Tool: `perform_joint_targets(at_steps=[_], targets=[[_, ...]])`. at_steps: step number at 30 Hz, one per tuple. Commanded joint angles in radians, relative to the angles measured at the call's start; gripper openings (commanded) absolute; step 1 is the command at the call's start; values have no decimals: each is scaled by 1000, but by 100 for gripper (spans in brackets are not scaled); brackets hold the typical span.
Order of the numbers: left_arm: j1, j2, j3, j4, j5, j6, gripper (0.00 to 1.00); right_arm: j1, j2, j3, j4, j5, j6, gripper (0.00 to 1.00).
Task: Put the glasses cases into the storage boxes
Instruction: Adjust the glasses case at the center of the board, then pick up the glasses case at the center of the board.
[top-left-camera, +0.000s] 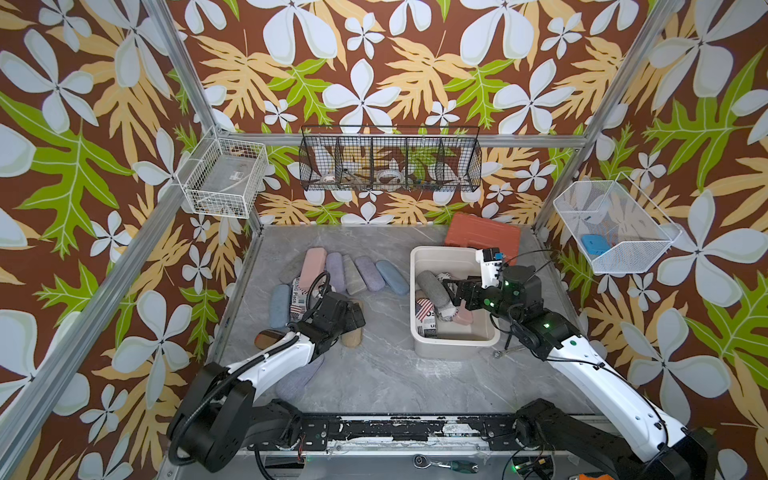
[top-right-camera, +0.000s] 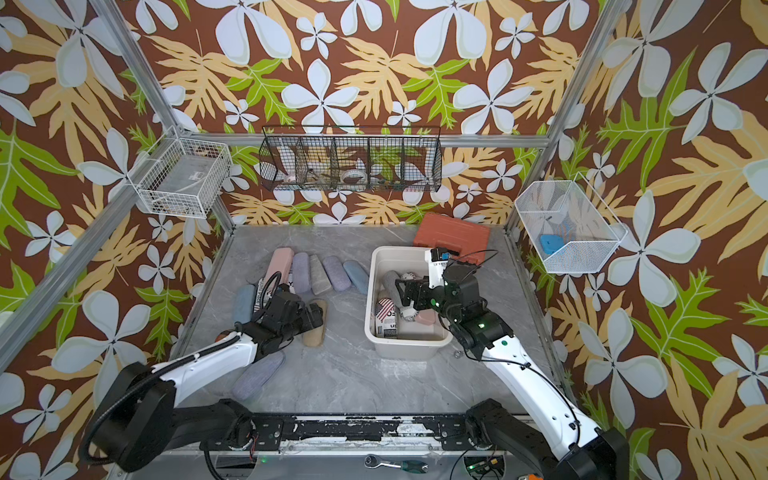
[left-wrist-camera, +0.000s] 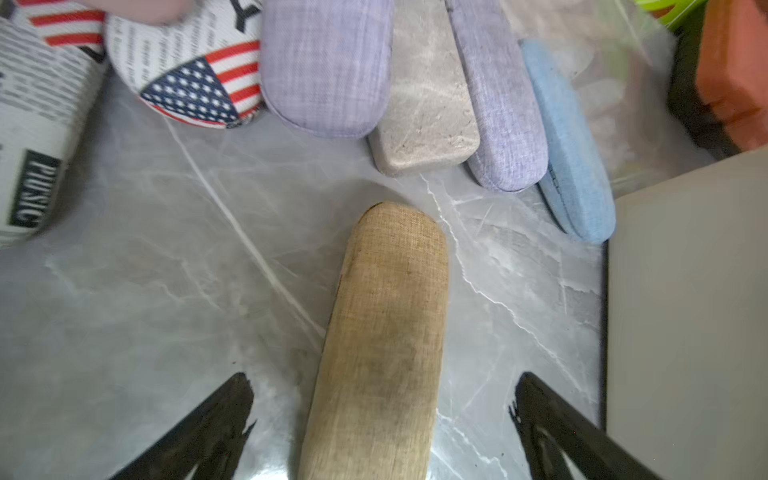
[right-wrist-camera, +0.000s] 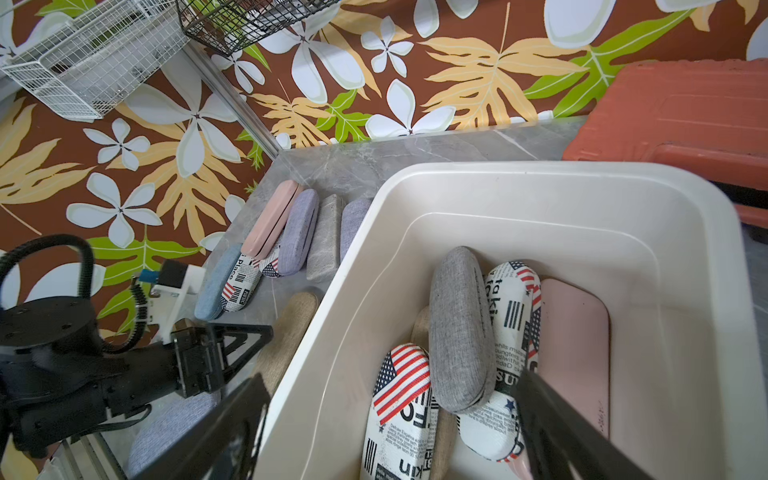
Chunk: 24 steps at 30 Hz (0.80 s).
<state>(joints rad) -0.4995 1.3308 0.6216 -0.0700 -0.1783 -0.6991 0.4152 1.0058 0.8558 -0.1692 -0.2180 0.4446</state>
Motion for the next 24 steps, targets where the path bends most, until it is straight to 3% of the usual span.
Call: perform_joint_targets(at_steps=[1, 11, 13, 21, 24], targets=[[-38, 96, 91, -107, -69, 37, 100, 1, -5, 0, 12, -13, -9, 93], [-139, 312, 249, -358, -266, 40, 86, 1, -6, -1, 0, -6, -15, 88], [-152, 327, 250, -369, -260, 36, 85, 1, 2, 5, -1, -9, -16, 84], [-189, 276, 190, -380, -212, 23, 84, 1, 8, 12, 1, -12, -9, 83], [-197, 238, 149, -371, -203, 10, 77, 2, 4, 7, 5, -13, 1, 83]])
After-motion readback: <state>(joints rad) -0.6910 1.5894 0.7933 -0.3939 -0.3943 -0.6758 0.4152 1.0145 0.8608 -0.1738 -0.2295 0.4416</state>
